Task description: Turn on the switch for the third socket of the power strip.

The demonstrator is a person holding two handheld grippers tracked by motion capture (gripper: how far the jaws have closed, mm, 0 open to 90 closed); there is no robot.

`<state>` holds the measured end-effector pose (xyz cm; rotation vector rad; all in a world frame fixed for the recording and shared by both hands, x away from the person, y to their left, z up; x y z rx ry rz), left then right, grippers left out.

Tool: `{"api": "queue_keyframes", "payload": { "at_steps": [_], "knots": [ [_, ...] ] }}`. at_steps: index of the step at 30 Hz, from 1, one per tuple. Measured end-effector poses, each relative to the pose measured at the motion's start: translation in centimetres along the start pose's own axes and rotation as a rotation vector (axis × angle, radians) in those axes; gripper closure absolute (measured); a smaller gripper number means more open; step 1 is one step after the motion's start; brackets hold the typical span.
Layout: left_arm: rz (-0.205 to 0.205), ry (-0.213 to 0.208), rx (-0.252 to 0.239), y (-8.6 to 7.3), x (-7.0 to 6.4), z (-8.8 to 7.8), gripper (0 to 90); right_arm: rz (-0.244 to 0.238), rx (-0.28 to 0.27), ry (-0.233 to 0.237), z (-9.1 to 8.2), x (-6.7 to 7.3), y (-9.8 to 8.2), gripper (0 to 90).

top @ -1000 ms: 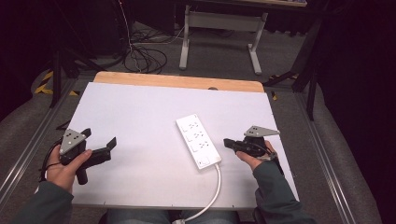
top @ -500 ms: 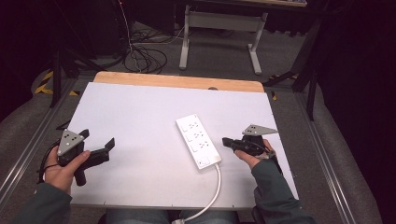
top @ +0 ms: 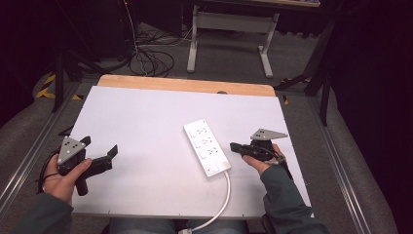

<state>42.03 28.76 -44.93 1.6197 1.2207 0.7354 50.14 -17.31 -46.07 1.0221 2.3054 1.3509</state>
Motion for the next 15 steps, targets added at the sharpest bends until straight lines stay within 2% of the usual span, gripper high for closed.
{"api": "queue_keyframes", "payload": {
  "at_steps": [15],
  "knots": [
    [-0.004,0.020,-0.002,-0.29,0.37,-0.70,6.6,-0.016,0.003,0.016,0.75,0.26,0.51,90.0]
  ]
}}
Point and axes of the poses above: each handheld gripper's, and its own axes: z roughly forward along the jaws, y roughly out of its top, x roughly to its left, the point moved 4 cm from there along z, roughly forward along the jaws, and after that the axes turned 3 degrees about -y, right-handed, at the moved point
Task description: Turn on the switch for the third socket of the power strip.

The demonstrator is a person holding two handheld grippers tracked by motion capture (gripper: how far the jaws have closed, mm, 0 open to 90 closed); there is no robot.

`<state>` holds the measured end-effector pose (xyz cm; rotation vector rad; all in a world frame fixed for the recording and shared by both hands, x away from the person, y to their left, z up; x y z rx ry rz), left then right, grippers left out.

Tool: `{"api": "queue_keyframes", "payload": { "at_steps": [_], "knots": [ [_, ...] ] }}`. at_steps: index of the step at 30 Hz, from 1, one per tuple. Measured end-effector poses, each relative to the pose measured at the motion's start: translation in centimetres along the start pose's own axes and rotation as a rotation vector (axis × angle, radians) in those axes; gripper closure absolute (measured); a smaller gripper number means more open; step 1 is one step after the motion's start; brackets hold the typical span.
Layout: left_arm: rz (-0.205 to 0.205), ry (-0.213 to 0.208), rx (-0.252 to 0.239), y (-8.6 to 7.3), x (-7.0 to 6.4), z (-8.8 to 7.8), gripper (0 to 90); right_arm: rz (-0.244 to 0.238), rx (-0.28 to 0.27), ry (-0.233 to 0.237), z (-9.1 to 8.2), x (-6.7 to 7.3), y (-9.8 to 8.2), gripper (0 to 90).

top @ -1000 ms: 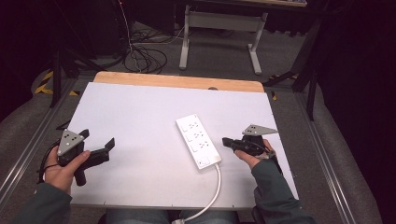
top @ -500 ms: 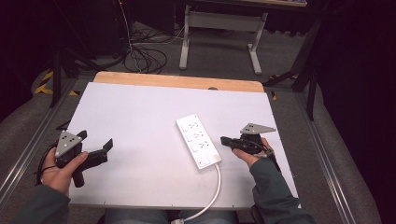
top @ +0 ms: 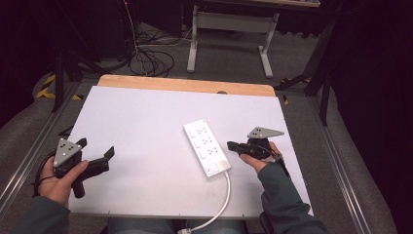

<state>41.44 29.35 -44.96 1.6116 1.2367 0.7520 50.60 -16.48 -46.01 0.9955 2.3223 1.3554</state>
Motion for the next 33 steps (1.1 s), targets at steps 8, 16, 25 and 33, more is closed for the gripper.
{"api": "queue_keyframes", "payload": {
  "at_steps": [8,16,25,33],
  "knots": [
    [-0.003,0.008,-0.001,-0.1,0.2,-0.3,6.6,-0.006,0.001,0.006,0.3,0.1,0.2,90.0],
    [-0.007,0.013,0.000,-0.3,0.3,-0.6,6.6,-0.010,0.003,0.009,0.6,0.1,0.4,90.0],
    [-0.011,0.021,0.001,-0.4,0.4,-1.0,6.6,-0.016,0.006,0.017,1.1,0.3,0.6,90.0],
    [-0.013,0.022,0.005,-0.6,0.5,-1.2,6.6,-0.022,0.014,0.017,1.8,0.2,1.0,90.0]
  ]
}}
Point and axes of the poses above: each handheld gripper's, and its own axes: z roughly forward along the jaws, y roughly out of its top, x roughly to its left, the point moved 4 cm from there along z, roughly forward along the jaws, and after that the axes turned 3 degrees about -y, right-handed, at the moved point
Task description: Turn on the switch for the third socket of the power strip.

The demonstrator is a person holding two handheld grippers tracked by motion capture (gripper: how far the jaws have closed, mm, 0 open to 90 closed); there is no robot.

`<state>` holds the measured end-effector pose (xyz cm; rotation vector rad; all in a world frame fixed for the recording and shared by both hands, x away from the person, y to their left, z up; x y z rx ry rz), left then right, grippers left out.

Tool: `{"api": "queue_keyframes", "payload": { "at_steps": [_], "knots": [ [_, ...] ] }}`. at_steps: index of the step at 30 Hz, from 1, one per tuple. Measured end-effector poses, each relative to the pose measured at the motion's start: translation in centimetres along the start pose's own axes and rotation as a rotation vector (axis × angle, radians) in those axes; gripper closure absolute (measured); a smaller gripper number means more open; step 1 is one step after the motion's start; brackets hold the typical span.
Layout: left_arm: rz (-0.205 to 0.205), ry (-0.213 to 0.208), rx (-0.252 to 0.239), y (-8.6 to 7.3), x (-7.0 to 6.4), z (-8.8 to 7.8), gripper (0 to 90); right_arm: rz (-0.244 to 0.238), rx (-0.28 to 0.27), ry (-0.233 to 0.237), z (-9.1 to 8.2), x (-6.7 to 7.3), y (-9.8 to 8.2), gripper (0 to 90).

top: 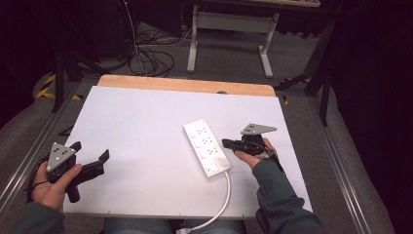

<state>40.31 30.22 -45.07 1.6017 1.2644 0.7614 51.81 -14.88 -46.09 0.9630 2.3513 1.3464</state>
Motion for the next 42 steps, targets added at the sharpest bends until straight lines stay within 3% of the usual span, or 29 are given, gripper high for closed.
{"api": "queue_keyframes", "payload": {
  "at_steps": [11,42],
  "knots": [
    [0.008,0.008,0.003,-0.2,0.1,-0.2,6.6,-0.019,-0.002,-0.010,1.7,0.0,1.5,90.0],
    [0.011,0.000,0.010,-0.2,0.0,0.0,6.8,-0.045,0.025,-0.025,5.0,0.4,3.4,90.0]
  ]
}}
Point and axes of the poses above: each handheld gripper's, and its own axes: z roughly forward along the jaws, y roughly out of its top, x roughly to its left, the point moved 4 cm from there along z, roughly forward along the jaws, and after that the axes turned 3 degrees about -y, right-handed, at the moved point
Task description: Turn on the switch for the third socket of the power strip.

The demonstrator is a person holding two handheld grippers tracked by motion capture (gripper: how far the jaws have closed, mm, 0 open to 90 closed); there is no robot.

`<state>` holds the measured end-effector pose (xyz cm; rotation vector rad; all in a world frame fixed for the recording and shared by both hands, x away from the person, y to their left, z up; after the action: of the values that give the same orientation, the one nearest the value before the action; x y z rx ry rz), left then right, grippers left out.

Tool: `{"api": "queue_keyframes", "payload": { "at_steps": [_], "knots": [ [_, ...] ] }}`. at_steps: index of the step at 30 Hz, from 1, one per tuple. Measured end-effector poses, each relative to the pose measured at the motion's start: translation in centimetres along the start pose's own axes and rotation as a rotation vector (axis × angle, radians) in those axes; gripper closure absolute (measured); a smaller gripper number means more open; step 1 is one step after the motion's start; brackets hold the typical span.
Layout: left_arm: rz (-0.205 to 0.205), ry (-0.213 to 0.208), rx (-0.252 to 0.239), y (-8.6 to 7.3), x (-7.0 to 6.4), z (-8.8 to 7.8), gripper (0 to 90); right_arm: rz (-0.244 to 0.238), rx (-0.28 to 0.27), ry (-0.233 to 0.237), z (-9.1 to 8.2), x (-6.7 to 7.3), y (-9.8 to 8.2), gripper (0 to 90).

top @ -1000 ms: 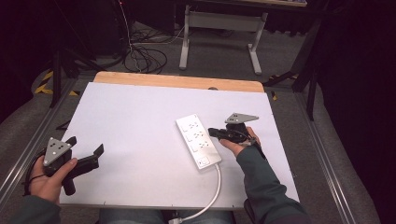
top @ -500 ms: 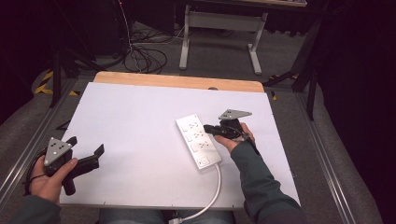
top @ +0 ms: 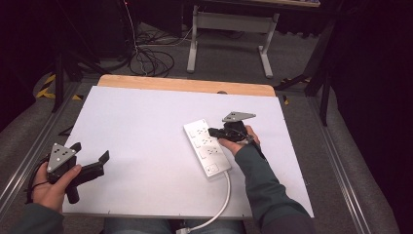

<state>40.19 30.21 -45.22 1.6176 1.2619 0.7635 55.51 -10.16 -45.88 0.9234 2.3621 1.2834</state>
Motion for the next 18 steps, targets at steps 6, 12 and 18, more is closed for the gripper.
{"api": "queue_keyframes", "payload": {
  "at_steps": [6,12,18],
  "knots": [
    [-0.001,0.005,0.001,0.0,0.0,-0.1,6.8,-0.013,0.008,0.006,0.8,0.5,0.3,90.0],
    [-0.001,0.003,0.003,-0.1,0.1,-0.3,6.7,-0.029,0.018,0.012,1.7,1.0,0.7,90.0],
    [0.000,0.001,0.007,-0.1,0.1,-0.3,6.8,-0.039,0.024,0.017,2.1,1.3,0.9,90.0]
  ]
}}
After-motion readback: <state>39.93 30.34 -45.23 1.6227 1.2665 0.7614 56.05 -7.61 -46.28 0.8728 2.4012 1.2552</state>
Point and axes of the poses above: each handheld gripper's, and its own axes: z roughly forward along the jaws, y roughly out of its top, x roughly to its left, the point moved 4 cm from there along z, roughly forward along the jaws, and after that the axes turned 3 degrees about -y, right-handed, at the moved point
